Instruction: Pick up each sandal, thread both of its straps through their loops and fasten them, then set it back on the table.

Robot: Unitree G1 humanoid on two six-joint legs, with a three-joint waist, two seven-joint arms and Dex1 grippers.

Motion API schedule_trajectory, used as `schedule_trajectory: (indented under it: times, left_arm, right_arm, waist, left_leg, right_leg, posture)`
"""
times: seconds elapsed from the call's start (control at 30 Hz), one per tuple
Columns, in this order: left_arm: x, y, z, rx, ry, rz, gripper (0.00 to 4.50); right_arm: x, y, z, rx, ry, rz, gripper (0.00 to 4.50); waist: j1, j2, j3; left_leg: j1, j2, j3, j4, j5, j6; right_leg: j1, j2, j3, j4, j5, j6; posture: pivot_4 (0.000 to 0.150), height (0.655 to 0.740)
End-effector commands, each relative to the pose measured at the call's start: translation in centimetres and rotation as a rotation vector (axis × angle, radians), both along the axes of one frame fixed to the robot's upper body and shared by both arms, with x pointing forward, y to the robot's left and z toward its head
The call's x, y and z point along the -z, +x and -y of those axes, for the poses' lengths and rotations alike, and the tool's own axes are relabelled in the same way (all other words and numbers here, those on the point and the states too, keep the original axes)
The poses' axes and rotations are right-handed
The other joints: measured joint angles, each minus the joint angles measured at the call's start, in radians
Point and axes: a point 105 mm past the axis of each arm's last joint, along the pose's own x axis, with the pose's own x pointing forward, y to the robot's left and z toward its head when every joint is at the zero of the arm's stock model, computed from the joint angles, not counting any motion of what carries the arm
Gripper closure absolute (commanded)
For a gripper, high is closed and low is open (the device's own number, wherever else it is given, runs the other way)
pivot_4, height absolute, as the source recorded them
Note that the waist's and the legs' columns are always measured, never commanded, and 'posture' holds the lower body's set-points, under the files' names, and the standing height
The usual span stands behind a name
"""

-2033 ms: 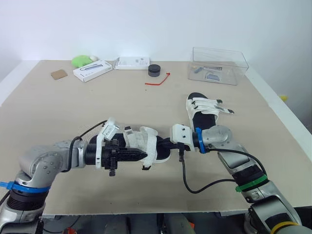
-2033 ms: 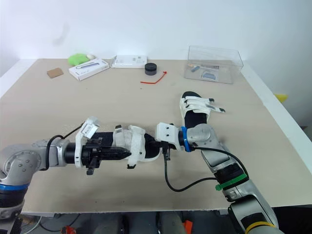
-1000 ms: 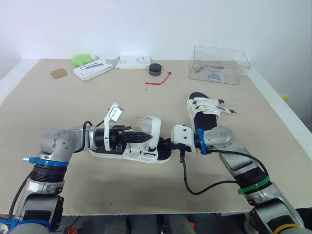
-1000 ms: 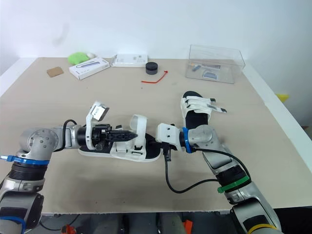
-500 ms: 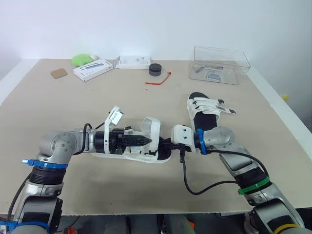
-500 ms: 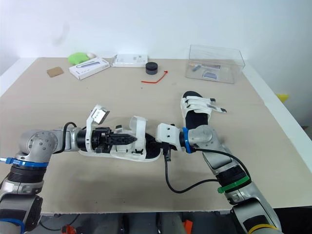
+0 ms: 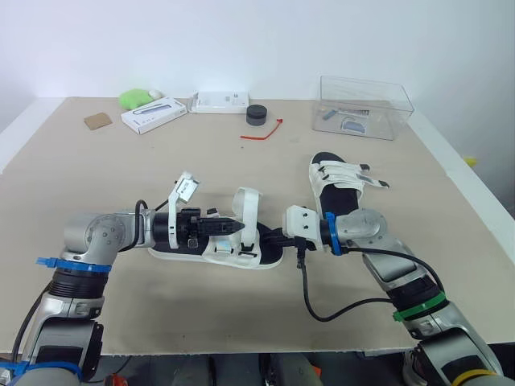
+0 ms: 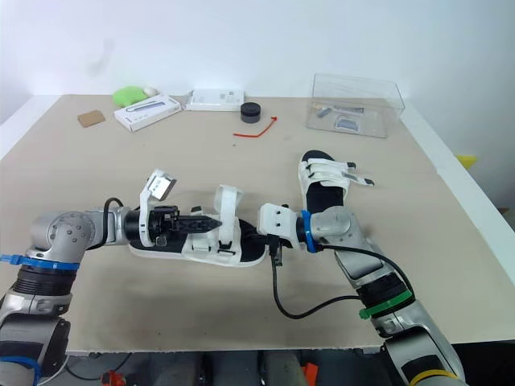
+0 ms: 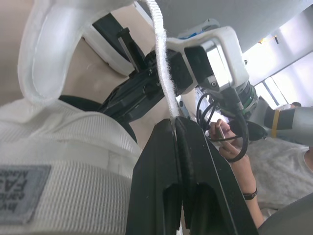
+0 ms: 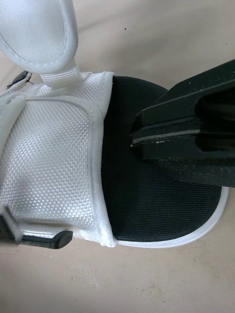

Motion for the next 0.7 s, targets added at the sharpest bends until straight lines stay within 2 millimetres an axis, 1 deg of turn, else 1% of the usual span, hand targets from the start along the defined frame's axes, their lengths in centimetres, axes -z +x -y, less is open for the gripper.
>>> schedule_trajectory:
  times: [0.03,0.2,0.37,0.57,0.7]
  left_arm:
    - [-1.9,0.0,0.1,0.018,-0.052,0.058,4.40]
    - [-1.6,-0.4,0.1,0.036,-0.053,0.040,4.40]
    - [-0.9,-0.8,0.0,0.047,-0.039,0.020,4.40]
    - [0.4,-0.2,-0.3,0.008,-0.030,-0.020,4.40]
    - [1.3,0.1,-0.4,-0.013,-0.004,-0.017,4.40]
  right_arm:
    - [1.5,0.1,1.3,0.044,-0.055,-0.048,4.50]
    - [1.5,0.0,1.4,0.045,-0.058,-0.049,4.50]
    - [1.6,-0.2,1.6,0.044,-0.064,-0.052,4.50]
    - [1.7,-0.1,1.3,0.039,-0.063,-0.050,4.50]
    - [1.6,-0.1,1.3,0.040,-0.061,-0.047,4.50]
  waist:
    - [0.000,0.000,0.000]
    - [0.000,0.000,0.000]
    - [0.000,0.000,0.000]
    - [0.000,0.000,0.000]
    - [0.000,0.000,0.000]
  left_leg:
    - [0.000,0.000,0.000,0.000,0.000,0.000]
    - [0.000,0.000,0.000,0.000,0.000,0.000]
    - [0.000,0.000,0.000,0.000,0.000,0.000]
    - [0.000,-0.001,0.000,0.000,0.000,0.000]
    - [0.000,-0.001,0.000,0.000,0.000,0.000]
  right_leg:
    - [0.000,0.000,0.000,0.000,0.000,0.000]
    - [0.000,0.000,0.000,0.000,0.000,0.000]
    - [0.000,0.000,0.000,0.000,0.000,0.000]
    - [0.000,-0.001,0.000,0.000,0.000,0.001]
    - [0.000,-0.001,0.000,0.000,0.000,0.001]
  posture:
    - [0.150,0.7400]
    - [0.150,0.7400]
    - [0.150,0.7400]
    - [0.150,0.7400]
    - [0.150,0.7400]
